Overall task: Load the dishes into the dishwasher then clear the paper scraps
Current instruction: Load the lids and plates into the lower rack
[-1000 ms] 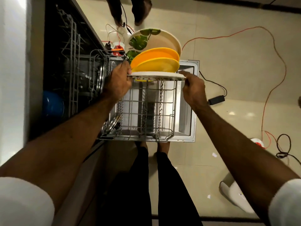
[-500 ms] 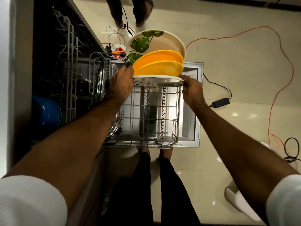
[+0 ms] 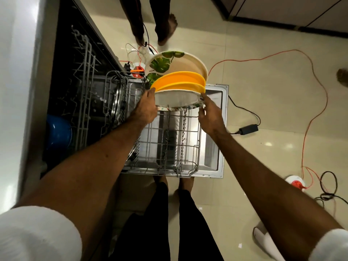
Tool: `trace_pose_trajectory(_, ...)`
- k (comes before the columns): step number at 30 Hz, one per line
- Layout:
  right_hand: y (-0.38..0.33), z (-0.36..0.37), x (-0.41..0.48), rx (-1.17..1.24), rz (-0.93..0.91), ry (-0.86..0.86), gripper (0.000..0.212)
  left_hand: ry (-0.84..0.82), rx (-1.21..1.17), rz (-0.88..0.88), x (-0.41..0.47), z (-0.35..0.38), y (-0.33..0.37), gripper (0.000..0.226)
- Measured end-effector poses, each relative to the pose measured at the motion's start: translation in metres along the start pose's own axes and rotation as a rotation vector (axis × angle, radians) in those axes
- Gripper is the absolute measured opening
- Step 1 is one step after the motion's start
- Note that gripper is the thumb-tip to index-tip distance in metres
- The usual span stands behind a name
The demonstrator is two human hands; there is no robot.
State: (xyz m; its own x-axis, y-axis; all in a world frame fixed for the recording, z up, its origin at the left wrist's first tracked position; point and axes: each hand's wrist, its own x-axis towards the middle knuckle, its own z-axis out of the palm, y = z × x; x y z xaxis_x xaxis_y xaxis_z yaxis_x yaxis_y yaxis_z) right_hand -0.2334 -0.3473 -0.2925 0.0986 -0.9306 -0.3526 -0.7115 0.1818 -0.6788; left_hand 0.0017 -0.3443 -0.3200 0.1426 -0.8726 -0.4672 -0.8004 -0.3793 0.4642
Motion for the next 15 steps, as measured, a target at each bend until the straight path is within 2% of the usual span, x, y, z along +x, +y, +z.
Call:
trace_pose_trajectory(2, -0.007, -0.006, -0.017, -0.023, -0.048, -0.056, 0.058, -0.029, 0.015, -0.011, -0.011, -0.004, 0.007, 0.084)
trace_pose_trajectory(5, -0.028, -0.02, -0.046, -0.047, -0.105, -0.105, 0.061, -0.057, -0.018, -0.012, -0.033, -0.012, 0.021, 0.085)
trace_pose_trajectory(10, -0.054, -0.049, -0.089, -0.076, -0.175, -0.126, 0.065, -0.062, 0.042, 0.07, -0.101, -0.037, 0.053, 0.073)
trace_pose_trajectory(15, -0.085, -0.084, -0.134, -0.07, -0.219, -0.14, 0.066, 0.013, 0.103, 0.126, -0.194, -0.073, 0.082, 0.072)
